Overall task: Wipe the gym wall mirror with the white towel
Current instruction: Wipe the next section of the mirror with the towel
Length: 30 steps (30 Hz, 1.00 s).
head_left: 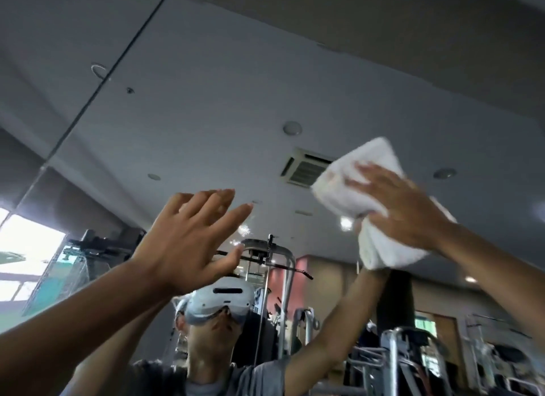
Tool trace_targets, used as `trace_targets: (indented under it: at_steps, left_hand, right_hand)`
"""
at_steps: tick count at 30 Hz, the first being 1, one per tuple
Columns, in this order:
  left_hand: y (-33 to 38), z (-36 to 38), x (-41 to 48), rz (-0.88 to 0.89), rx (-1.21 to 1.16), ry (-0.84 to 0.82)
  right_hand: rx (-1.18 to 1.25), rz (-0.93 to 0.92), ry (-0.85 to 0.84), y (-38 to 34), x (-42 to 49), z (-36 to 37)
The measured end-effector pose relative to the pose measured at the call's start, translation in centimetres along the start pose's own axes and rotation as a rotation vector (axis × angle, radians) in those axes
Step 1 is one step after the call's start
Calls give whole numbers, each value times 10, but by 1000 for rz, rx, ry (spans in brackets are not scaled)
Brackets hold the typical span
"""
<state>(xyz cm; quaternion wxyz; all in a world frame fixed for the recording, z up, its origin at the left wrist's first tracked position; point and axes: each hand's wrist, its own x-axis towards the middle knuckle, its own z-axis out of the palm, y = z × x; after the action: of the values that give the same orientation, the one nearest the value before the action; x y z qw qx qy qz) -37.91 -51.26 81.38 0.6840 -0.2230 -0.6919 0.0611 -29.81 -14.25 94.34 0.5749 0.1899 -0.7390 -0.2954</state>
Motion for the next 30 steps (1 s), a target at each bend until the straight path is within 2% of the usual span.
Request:
trace_targets:
  at_steps: [2, 4, 6, 8, 12, 14, 16, 17, 18, 19, 22, 24, 26, 28, 30]
  left_hand:
    - [2, 5, -8, -88, -36, 8]
    - [2, 10, -16, -186, -67, 21]
    - [-1, 12, -20, -240, -77, 35]
    - [-2, 12, -21, -232, -80, 35]
    - [3, 10, -32, -237, -108, 52]
    - [2, 10, -47, -229, -115, 67]
    - [1, 12, -59, -204, -101, 77]
    - [0, 12, -63, -193, -97, 83]
    - [1, 13, -66, -188, -97, 86]
    - [3, 13, -68, -186, -97, 90]
    - [9, 16, -79, -192, -89, 100]
    - [9, 17, -86, -175, -93, 130]
    - [7, 16, -89, -167, -95, 150]
    - [7, 15, -89, -179, -104, 145]
    - [9, 14, -92, -201, -110, 134]
  right_hand:
    - [62, 356, 60, 23, 24, 0]
    - [102, 637, 109, 13, 68, -3]
    - [61, 730, 103, -23, 107, -9]
    - [44, 563, 68, -64, 131, -16]
    - [-76, -43, 15, -134, 107, -10]
    - [-89, -322, 3, -131, 74, -4]
    - [-164, -492, -7, -97, 56, -7]
    - [-220, -495, -19, -77, 54, -8]
    - [-235, -409, -33, -61, 55, -11]
    - [-204, -245, -27, -54, 62, -14]
    - [-20, 411, 87, -82, 103, -13]
    - [39, 599, 136, -123, 128, -12]
    - [40, 499, 127, -168, 131, -6]
    - [0, 244, 118, -207, 112, 3]
    - [-14, 70, 99, -226, 83, 10]
